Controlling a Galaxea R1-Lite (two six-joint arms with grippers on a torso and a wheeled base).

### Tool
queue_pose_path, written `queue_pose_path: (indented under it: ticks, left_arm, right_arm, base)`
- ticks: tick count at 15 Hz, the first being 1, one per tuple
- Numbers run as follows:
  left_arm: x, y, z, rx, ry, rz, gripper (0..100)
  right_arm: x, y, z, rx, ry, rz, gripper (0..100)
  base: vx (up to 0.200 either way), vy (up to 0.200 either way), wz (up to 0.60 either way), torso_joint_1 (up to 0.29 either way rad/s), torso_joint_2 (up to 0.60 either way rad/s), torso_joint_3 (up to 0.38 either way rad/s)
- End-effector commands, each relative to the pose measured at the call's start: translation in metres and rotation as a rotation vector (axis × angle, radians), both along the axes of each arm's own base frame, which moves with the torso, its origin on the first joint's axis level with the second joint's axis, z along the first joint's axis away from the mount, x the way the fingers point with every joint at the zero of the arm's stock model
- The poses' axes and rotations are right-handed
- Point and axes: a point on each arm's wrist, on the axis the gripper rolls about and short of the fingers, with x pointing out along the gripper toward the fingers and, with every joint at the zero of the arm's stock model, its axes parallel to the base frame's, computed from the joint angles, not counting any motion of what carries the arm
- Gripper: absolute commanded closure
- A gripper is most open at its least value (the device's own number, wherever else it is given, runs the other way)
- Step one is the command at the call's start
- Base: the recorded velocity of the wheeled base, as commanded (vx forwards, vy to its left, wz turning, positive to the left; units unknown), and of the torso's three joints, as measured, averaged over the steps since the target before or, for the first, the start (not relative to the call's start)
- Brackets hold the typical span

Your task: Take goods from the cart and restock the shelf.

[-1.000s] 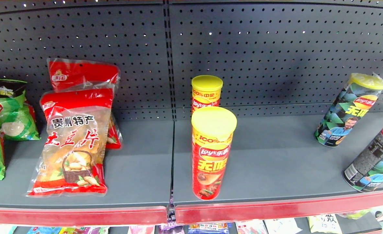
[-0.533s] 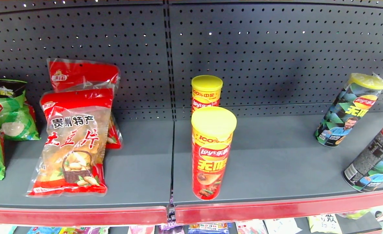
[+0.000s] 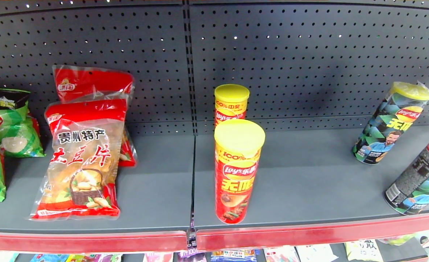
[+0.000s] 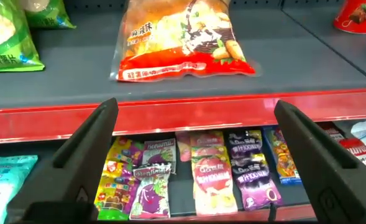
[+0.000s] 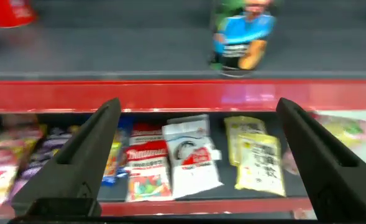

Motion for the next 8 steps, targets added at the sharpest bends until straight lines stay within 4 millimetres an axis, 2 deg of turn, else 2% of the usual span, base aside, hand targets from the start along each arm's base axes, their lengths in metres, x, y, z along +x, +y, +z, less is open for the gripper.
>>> queue_pose_path:
  ticks: [1,5,8]
  left_arm:
    - [0.0002,0.0,-0.0002,0.001,0.003,0.0,0]
    - [0.0002,0.0,-0.0002,-0.001,0.003,0.0,0]
    - [0.0002,0.0,-0.0002,-0.001,0.003,0.001,0]
  right_arm:
    - [0.0003,0.0,-0.0012,0.002,0.004,0.003,0]
    - [0.0003,0.0,-0.0012,-0.004,0.003,0.004,0]
    - [0.0003,0.0,-0.0012,-0.004,0.003,0.003,0]
  base:
    - [0.0,0.0,0.0,0.0,0.0,0.0]
    - [0.0,0.0,0.0,0.0,0.0,0.0]
    - [-0.2,0.0,0.0,0.014,0.0,0.001]
